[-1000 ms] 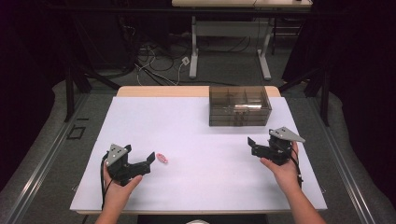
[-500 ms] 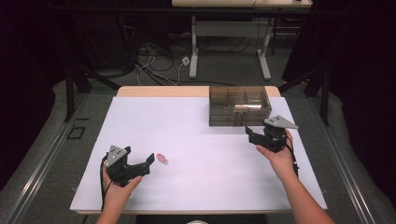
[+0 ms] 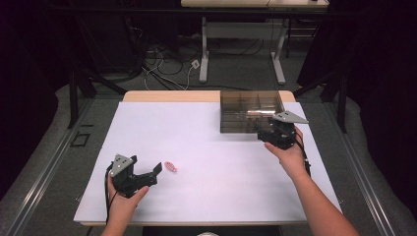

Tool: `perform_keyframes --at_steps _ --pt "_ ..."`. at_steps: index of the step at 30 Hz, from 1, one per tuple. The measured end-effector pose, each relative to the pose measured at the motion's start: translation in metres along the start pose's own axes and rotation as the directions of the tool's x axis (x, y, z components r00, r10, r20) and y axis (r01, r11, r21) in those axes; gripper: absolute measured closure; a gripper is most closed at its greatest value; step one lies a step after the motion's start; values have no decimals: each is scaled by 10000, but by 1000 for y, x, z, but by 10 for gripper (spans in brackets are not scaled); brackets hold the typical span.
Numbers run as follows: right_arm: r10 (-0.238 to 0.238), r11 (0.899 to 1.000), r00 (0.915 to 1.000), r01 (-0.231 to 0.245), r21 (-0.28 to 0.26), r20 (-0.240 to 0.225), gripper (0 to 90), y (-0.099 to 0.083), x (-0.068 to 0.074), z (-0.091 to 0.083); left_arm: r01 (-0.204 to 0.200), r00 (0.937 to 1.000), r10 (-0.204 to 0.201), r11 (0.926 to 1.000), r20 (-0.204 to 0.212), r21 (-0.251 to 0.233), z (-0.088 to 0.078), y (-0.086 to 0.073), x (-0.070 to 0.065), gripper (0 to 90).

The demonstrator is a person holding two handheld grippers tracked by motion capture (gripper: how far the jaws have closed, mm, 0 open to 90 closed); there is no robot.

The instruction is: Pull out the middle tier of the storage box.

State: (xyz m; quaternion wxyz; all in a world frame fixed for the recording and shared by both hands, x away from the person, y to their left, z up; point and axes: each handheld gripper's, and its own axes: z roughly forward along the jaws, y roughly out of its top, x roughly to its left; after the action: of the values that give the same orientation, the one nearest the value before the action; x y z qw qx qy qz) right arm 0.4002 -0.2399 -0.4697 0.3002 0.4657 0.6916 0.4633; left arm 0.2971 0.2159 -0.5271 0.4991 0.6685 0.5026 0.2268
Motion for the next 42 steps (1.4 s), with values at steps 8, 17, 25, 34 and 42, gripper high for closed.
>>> perform_keyframes --at_steps 8,17,25,34,42 --pt "508 9979 9978 -524 -373 -423 389 5 5 9 118 9999 -118 9999 7 13 0 0 1 3" --pt "1211 9917 9908 -1234 -364 -603 372 8 7 17 125 9999 -125 9999 19 58 1 -1 2 3" --pt "1026 9947 9937 -1030 -65 -451 372 5 6 24 169 9999 -169 9998 27 70 1 -1 2 3" --pt "966 9939 9943 -940 568 -445 379 -2 9 34 187 9998 -187 9998 26 71 1 -1 3 3" --pt "1419 9838 9899 -1403 1115 -64 416 -6 6 42 230 9997 -230 9997 17 125 1 -2 4 3"
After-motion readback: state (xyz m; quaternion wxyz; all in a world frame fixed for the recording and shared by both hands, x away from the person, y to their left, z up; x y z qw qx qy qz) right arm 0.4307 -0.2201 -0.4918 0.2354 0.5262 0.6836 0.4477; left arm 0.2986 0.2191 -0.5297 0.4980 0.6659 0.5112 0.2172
